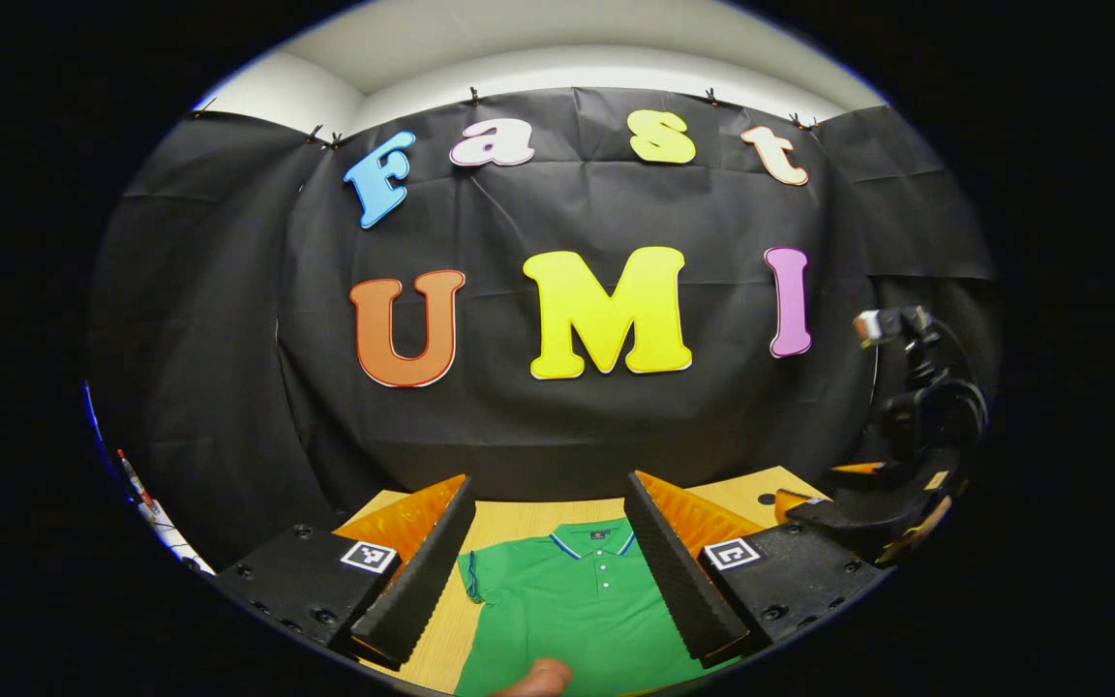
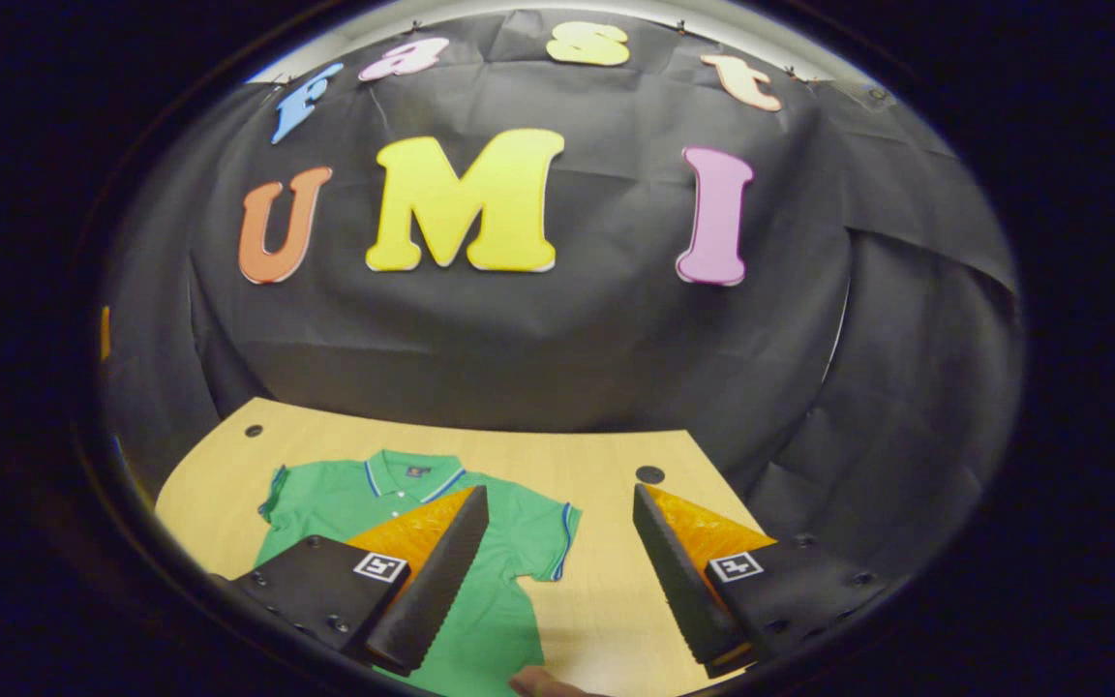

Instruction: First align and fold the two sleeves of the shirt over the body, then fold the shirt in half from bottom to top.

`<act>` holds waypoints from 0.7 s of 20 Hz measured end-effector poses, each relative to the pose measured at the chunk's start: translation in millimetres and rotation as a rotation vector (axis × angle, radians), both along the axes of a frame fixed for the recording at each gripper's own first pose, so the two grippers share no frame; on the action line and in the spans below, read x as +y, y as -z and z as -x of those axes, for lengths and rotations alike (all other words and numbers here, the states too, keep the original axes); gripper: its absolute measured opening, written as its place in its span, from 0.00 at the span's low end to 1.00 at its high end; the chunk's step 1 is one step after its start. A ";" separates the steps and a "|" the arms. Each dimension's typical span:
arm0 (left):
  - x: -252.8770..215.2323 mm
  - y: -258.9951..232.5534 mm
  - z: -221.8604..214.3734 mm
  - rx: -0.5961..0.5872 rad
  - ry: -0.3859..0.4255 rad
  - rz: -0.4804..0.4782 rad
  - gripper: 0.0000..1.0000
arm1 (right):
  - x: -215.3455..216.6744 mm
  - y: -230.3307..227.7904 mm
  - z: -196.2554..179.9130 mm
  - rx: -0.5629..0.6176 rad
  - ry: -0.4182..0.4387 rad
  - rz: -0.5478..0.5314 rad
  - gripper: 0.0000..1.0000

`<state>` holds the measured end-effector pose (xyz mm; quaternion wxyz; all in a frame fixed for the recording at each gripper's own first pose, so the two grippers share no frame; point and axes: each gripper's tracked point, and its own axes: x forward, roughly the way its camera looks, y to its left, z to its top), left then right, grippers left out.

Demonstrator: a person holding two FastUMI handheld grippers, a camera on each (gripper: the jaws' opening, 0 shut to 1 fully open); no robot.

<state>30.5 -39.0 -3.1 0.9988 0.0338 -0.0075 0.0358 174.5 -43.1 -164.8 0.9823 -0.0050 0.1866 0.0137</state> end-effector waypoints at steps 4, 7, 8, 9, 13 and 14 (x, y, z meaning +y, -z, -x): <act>0.9 2.7 -1.0 0.025 -0.021 0.000 0.99 | 1.7 59.8 -46.2 0.118 0.017 -0.002 0.97; 6.4 5.6 -0.8 0.039 -0.052 0.009 0.99 | -1.3 105.0 -78.3 0.202 0.031 -0.011 0.97; 7.8 8.6 -0.4 0.047 -0.059 0.018 0.99 | -2.7 119.8 -88.2 0.228 0.041 -0.014 0.97; 11.3 12.1 1.7 0.059 -0.073 0.025 0.99 | -5.0 132.1 -97.5 0.251 0.047 -0.016 0.97; 24.8 30.6 6.0 0.106 -0.125 0.046 1.00 | -7.2 183.4 -120.2 0.353 0.057 -0.019 0.97; 27.8 37.7 7.0 0.125 -0.138 0.066 0.99 | -7.2 193.0 -123.2 0.377 0.069 -0.036 0.97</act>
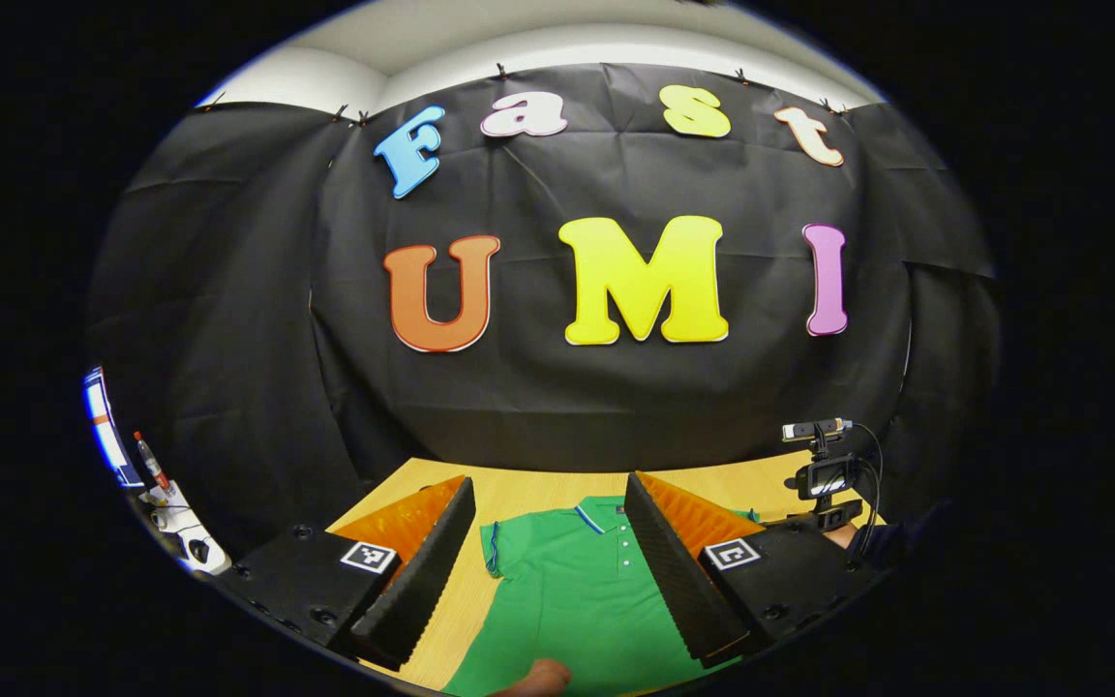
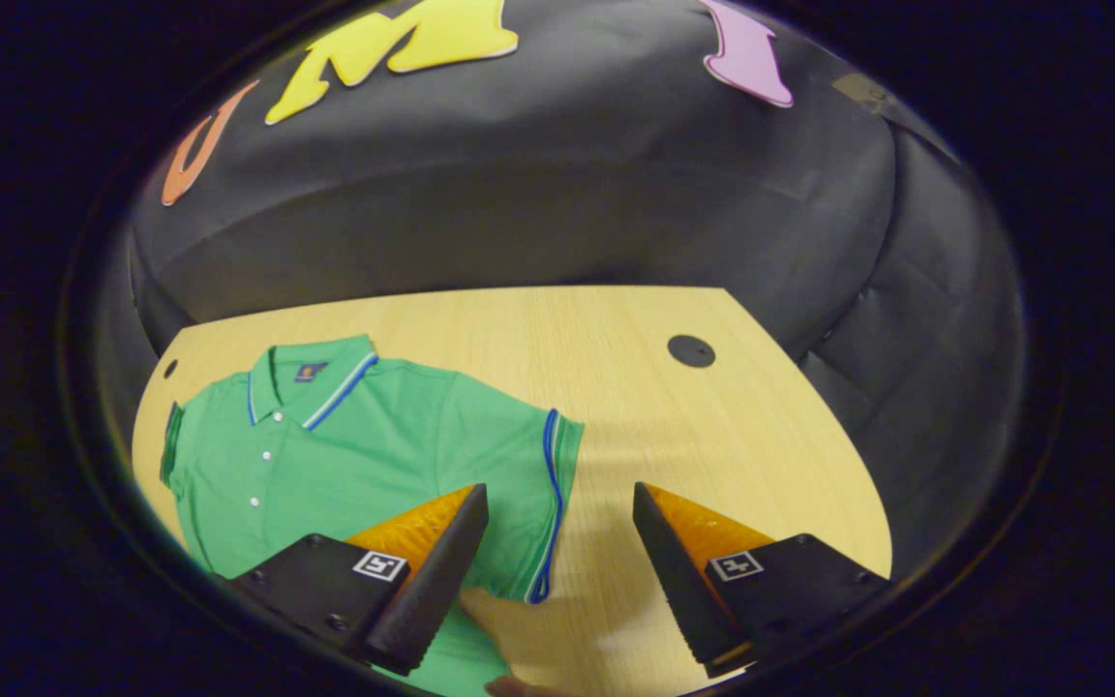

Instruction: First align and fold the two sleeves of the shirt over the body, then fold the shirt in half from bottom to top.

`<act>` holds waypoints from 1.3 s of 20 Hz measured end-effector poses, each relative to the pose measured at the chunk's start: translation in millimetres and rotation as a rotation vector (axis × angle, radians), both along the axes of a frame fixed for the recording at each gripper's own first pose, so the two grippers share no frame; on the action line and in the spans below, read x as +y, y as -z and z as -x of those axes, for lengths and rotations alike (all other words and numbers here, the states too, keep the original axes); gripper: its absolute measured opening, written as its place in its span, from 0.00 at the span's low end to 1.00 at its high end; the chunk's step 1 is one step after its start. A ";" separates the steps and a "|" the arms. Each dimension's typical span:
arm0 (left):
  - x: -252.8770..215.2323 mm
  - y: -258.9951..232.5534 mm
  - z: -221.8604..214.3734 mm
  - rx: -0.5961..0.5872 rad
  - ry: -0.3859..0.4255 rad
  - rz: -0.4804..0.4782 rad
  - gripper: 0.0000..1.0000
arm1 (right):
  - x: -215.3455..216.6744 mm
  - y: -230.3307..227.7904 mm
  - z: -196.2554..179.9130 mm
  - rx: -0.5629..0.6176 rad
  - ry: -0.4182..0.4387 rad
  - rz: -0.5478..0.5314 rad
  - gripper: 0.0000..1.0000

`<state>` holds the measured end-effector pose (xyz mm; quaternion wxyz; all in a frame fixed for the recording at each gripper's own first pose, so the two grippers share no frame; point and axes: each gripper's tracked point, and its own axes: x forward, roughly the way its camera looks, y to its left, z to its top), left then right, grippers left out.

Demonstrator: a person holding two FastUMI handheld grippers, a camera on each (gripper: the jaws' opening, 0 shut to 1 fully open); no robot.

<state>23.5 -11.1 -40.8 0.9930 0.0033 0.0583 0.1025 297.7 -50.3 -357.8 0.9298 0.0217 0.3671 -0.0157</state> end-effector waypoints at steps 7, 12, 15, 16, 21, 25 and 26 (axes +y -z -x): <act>9.8 23.7 8.8 0.066 -0.050 0.063 1.00 | 9.0 23.7 -2.0 0.065 -0.013 -0.070 0.87; 9.3 30.4 13.4 0.090 -0.056 0.046 1.00 | 12.7 23.6 -6.1 0.078 0.009 -0.117 0.51; 13.3 30.7 15.9 0.090 -0.066 0.048 1.00 | 11.2 22.1 -6.2 0.084 0.047 -0.169 0.36; 13.5 31.5 17.0 0.092 -0.069 0.048 1.00 | 10.0 21.6 -7.8 0.083 0.058 -0.175 0.36; 17.3 35.4 23.9 0.106 -0.076 0.036 1.00 | 3.8 24.5 -8.2 0.079 0.067 -0.155 0.11; 21.9 31.3 25.6 0.100 -0.089 0.037 1.00 | 4.2 17.5 -6.3 0.075 0.065 -0.150 0.06; 22.3 29.9 27.1 0.097 -0.089 0.038 1.00 | 2.7 10.3 -7.4 0.057 0.068 -0.160 0.03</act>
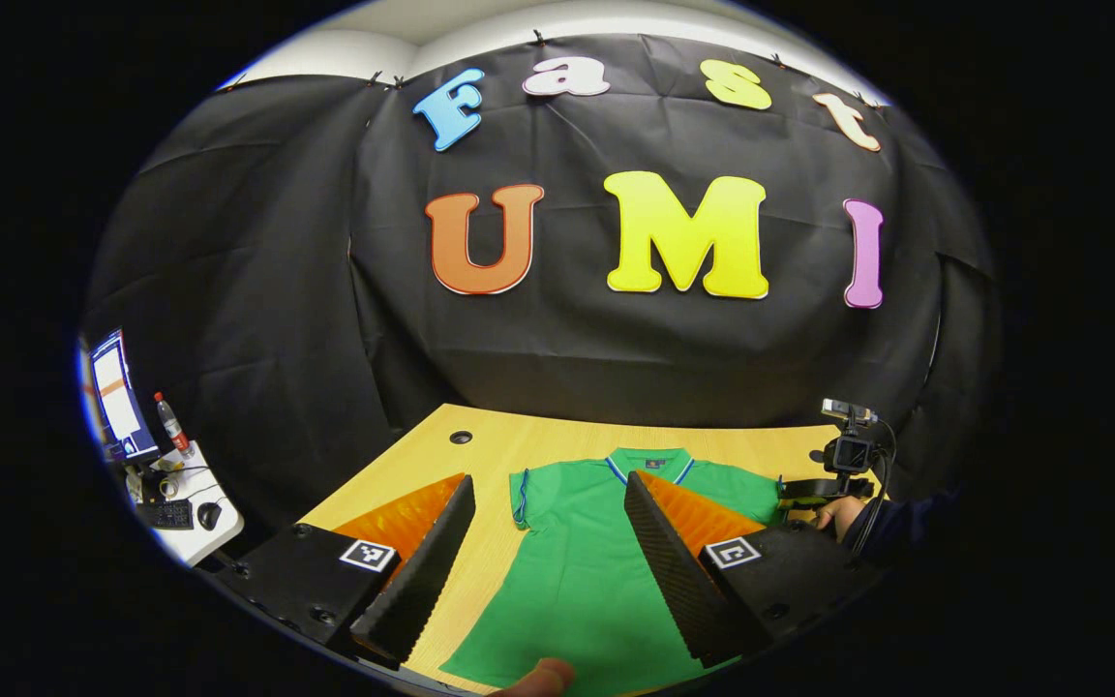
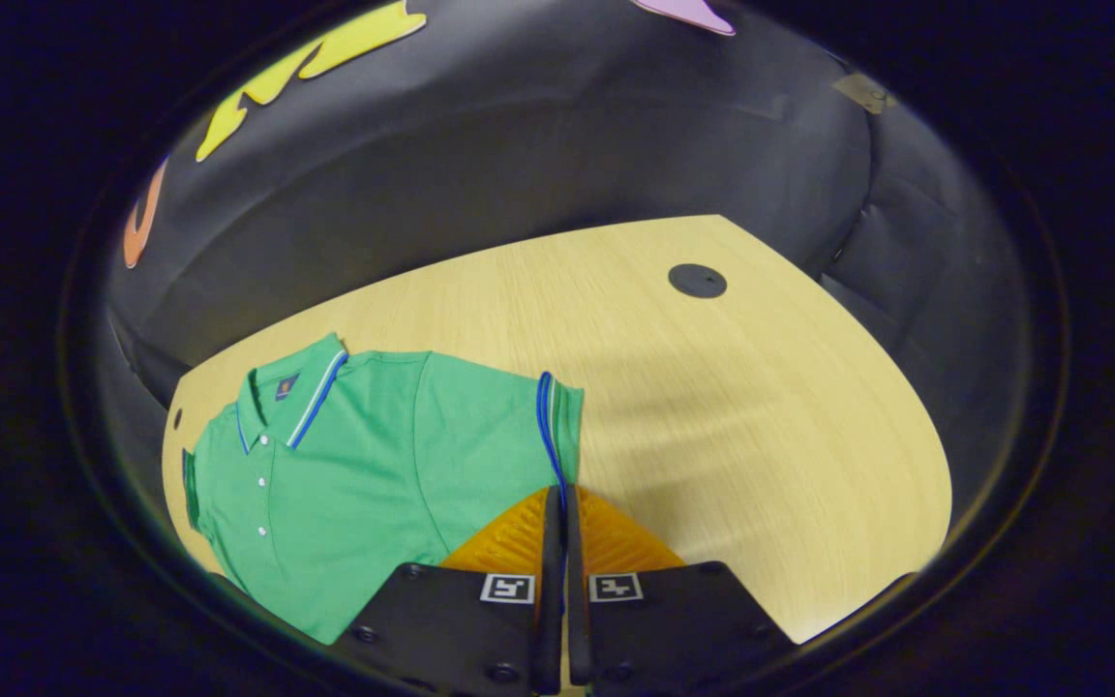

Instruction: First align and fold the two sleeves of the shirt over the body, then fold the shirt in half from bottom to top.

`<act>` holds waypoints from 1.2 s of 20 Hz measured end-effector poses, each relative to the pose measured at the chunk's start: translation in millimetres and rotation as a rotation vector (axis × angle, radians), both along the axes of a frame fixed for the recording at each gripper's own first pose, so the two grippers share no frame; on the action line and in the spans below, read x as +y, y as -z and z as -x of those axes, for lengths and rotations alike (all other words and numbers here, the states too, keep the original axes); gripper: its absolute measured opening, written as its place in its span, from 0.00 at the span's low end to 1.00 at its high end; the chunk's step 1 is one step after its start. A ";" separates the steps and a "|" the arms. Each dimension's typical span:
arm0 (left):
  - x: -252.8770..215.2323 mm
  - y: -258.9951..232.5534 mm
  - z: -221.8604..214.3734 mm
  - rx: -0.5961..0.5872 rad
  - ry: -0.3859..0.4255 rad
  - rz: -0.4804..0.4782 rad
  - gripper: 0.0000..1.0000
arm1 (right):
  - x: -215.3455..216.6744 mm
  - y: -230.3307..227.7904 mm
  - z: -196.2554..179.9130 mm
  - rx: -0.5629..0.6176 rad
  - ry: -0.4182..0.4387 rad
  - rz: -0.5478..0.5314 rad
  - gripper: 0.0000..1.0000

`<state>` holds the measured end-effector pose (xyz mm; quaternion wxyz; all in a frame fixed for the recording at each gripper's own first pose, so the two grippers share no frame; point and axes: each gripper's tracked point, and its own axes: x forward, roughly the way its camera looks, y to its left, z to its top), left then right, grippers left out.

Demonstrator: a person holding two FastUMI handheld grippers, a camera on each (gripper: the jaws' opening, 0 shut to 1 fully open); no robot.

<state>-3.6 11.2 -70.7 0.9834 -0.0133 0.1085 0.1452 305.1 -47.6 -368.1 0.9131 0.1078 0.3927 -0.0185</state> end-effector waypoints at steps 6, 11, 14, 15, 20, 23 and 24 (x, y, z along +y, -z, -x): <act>2.8 -7.5 9.8 -0.028 0.005 0.004 1.00 | 10.7 -41.8 -1.1 -0.092 -0.054 0.027 0.06; 13.9 -7.4 20.5 -0.038 -0.013 0.009 1.00 | 54.0 -57.5 4.8 -0.133 -0.177 0.038 0.06; 26.0 -1.8 28.0 -0.037 -0.040 0.017 1.00 | 87.4 -55.0 8.1 -0.142 -0.258 0.053 0.06; 30.0 0.7 28.6 -0.032 -0.048 0.023 1.00 | 98.0 -52.6 9.6 -0.138 -0.278 0.058 0.06; 50.4 11.5 40.0 -0.011 -0.093 0.030 1.00 | 150.4 -35.1 20.6 -0.120 -0.387 0.059 0.06; 60.5 18.1 45.4 0.007 -0.107 0.038 1.00 | 175.4 -21.9 30.3 -0.097 -0.448 0.062 0.06; 63.8 18.8 46.4 0.009 -0.113 0.037 1.00 | 182.0 -17.9 34.2 -0.084 -0.455 0.056 0.06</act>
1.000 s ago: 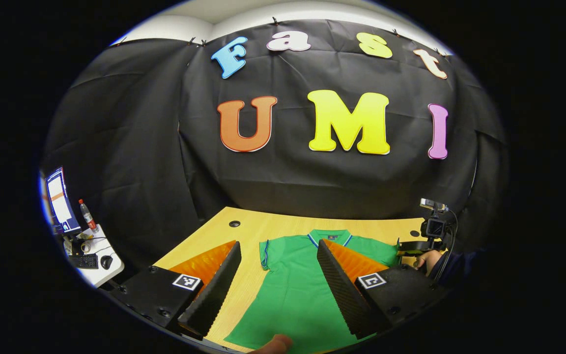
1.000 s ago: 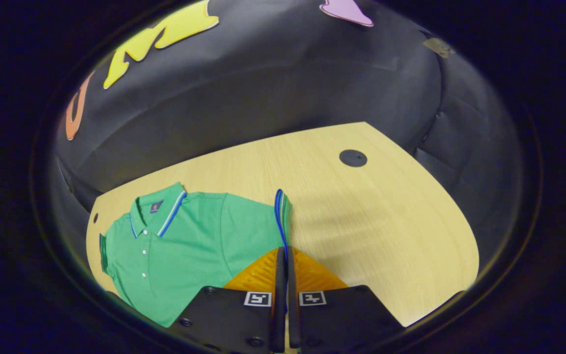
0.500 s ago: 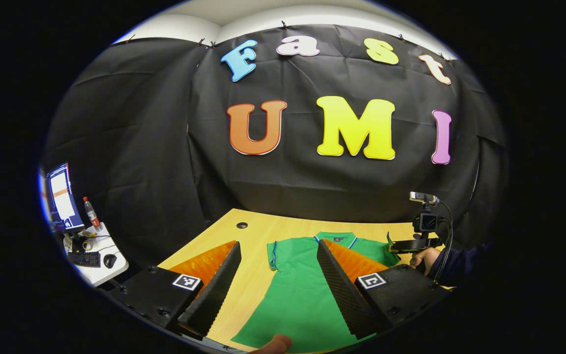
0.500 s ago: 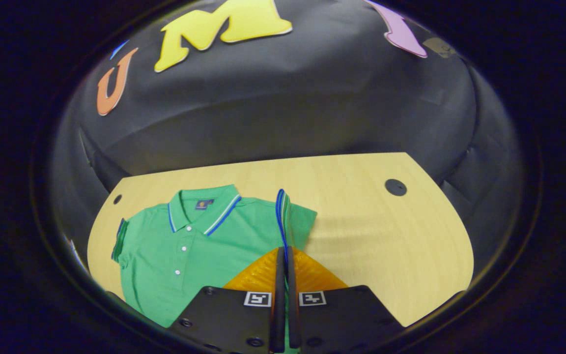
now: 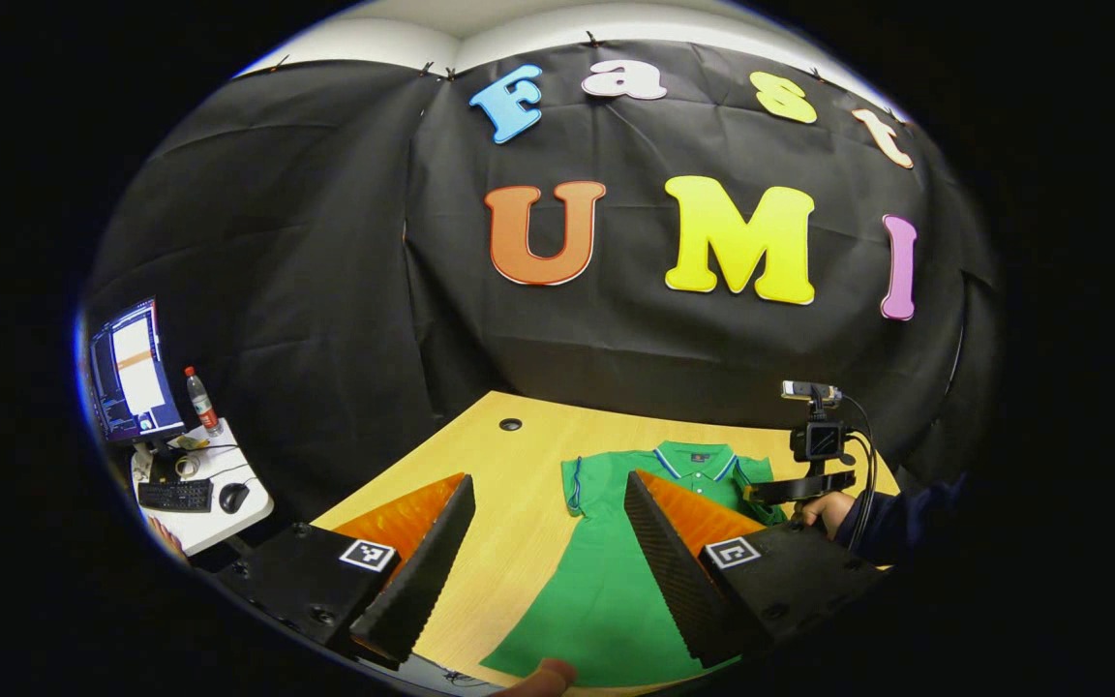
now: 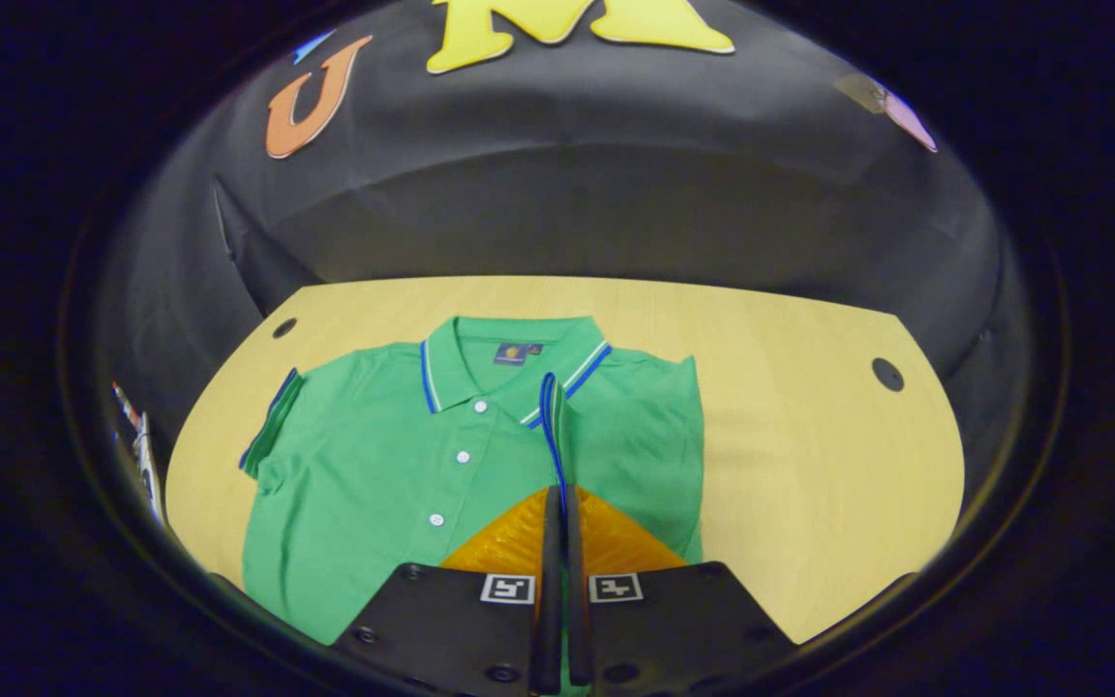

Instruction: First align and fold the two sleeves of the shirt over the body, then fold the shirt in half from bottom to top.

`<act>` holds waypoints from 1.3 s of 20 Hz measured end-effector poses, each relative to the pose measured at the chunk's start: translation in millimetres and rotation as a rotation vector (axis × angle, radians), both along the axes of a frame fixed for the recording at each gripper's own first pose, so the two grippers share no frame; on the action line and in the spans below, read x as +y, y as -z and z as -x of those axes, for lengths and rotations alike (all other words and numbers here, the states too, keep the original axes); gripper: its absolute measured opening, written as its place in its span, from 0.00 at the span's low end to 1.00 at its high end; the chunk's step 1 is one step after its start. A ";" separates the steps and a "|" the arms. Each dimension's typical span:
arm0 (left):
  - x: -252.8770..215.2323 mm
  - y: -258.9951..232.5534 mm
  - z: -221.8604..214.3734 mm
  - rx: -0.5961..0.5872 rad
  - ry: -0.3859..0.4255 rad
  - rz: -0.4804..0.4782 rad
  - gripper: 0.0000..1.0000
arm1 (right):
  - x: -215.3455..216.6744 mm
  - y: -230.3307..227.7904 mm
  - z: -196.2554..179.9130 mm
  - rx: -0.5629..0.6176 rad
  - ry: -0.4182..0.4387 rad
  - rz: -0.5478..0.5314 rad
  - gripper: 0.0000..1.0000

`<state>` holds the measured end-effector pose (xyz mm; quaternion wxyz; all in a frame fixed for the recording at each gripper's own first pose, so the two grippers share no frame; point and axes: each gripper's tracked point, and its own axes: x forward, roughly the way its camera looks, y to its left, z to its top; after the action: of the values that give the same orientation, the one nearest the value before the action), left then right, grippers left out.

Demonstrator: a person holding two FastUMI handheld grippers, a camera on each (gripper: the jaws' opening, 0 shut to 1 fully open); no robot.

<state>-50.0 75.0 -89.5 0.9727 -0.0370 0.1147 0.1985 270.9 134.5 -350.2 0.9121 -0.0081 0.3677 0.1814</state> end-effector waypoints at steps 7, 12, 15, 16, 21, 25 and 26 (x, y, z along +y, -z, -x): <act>22.0 25.5 -1.1 0.032 -0.015 0.035 1.00 | 9.1 5.8 11.1 0.040 0.032 -0.004 0.12; 32.8 63.5 -32.4 0.082 0.042 0.090 1.00 | -4.6 -22.0 31.9 -0.002 0.075 0.016 0.67; 38.8 81.3 -68.2 0.099 0.099 0.098 1.00 | -32.4 -64.5 43.7 -0.124 0.178 0.043 0.91; 41.7 85.7 -80.3 0.106 0.110 0.096 1.00 | -38.3 -78.4 52.6 -0.151 0.196 0.041 0.92; 48.5 126.4 -148.3 0.166 0.167 0.147 1.00 | -64.8 -132.5 98.8 -0.249 0.175 0.067 0.94; 54.5 182.7 -192.1 0.274 0.175 0.213 1.00 | -82.8 -149.5 137.1 -0.271 0.164 0.111 0.94; 56.5 192.6 -201.2 0.292 0.174 0.229 1.00 | -82.6 -154.8 145.3 -0.284 0.170 0.098 0.94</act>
<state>151.2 131.5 -282.2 0.9486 -0.1081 0.2790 0.1028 125.6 51.8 -195.5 0.9654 -0.0471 0.2428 0.0822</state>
